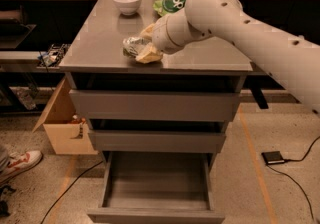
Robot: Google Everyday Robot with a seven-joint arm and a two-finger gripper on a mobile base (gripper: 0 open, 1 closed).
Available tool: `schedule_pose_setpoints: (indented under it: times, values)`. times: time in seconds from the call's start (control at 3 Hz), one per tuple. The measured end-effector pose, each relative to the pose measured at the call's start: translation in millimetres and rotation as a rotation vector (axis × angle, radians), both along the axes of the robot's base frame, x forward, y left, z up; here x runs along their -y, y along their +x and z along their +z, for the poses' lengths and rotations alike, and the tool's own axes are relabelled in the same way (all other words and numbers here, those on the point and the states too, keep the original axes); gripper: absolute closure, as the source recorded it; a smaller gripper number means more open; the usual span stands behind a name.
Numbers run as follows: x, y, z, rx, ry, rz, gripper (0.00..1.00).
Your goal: Pick 7up can from bottom drawer and place on counter
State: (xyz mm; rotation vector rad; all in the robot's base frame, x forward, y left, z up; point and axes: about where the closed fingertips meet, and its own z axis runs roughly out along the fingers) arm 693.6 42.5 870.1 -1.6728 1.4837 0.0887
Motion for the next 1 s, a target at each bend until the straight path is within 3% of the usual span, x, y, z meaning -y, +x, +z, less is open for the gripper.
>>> schedule_pose_setpoints:
  times: [0.67,1.0]
  values:
    - [6,43,-18,-0.215,0.044,-0.038,1.0]
    - [6,43,-13,-0.215,0.044,-0.038,0.83]
